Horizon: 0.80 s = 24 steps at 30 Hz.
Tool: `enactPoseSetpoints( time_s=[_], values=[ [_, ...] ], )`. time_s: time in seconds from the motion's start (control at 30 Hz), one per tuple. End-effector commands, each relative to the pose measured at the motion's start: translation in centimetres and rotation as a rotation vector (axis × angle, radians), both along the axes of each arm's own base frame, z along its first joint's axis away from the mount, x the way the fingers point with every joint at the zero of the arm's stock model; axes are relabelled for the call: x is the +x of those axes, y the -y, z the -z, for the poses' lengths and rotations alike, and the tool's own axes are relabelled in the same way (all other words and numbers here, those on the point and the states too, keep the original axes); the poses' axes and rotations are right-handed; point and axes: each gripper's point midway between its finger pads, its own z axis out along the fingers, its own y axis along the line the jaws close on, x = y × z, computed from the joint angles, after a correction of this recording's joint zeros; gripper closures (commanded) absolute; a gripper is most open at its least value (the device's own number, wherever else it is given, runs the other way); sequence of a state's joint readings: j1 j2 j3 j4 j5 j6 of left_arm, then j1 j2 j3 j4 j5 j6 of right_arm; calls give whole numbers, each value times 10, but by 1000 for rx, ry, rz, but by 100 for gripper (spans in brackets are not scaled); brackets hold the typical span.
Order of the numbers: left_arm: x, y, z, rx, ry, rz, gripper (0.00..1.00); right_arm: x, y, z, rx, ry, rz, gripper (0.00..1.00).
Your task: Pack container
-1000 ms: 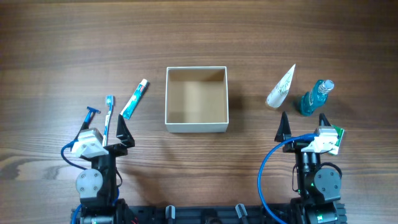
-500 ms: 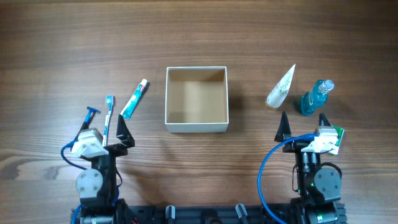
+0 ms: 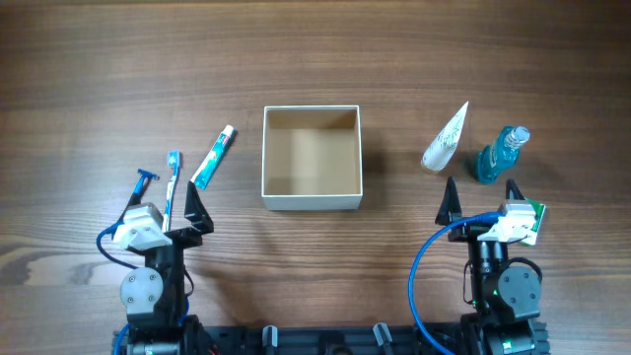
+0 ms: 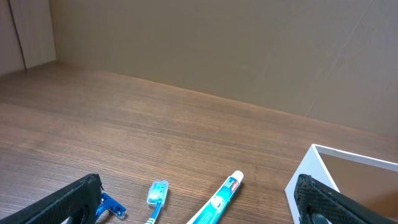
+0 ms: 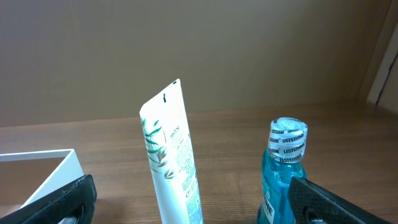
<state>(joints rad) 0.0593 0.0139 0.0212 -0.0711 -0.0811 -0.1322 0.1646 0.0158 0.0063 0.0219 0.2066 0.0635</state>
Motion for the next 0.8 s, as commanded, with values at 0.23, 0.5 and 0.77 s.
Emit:
enactPoseSetpoints(
  time_s=[0.23, 0.5, 0.77],
  values=[
    [0, -1, 3, 20, 0, -5, 0, 0, 2, -2, 17, 9, 8, 0],
    [0, -2, 3, 20, 1, -6, 0, 0, -4, -5, 220, 29, -27, 0],
    [0, 0, 0, -62, 19, -1, 0, -4, -8, -6, 222, -67, -43, 0]
  ],
)
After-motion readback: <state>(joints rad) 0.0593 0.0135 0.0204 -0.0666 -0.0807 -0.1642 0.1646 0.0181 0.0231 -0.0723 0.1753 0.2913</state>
